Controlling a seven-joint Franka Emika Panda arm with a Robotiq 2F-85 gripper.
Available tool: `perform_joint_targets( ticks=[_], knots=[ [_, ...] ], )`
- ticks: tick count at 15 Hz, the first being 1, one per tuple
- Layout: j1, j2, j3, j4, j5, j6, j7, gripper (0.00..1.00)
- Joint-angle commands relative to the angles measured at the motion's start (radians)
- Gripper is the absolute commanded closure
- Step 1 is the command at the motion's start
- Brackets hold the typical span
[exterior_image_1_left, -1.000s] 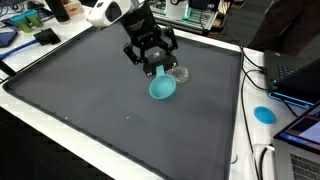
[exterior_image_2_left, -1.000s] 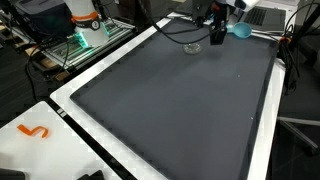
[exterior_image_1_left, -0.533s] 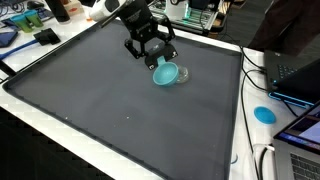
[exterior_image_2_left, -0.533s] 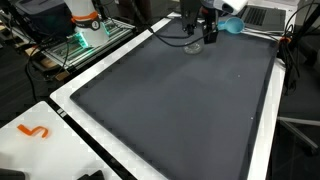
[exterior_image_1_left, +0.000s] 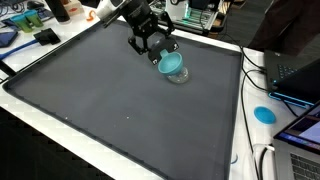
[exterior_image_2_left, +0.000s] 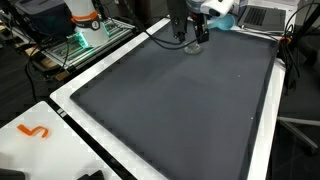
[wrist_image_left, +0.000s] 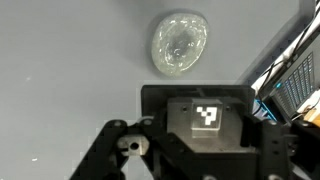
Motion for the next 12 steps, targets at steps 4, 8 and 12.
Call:
perform_joint_targets(
  ticks=[4,8,12],
  knots=[
    [0.010,-0.080,-0.034,-0.116,0.074,0.019,-0.144,0.69],
    [0.020,-0.101,-0.048,-0.149,0.085,0.022,-0.190,0.69],
    [0.028,-0.122,-0.057,-0.183,0.093,0.032,-0.217,0.69]
  ],
)
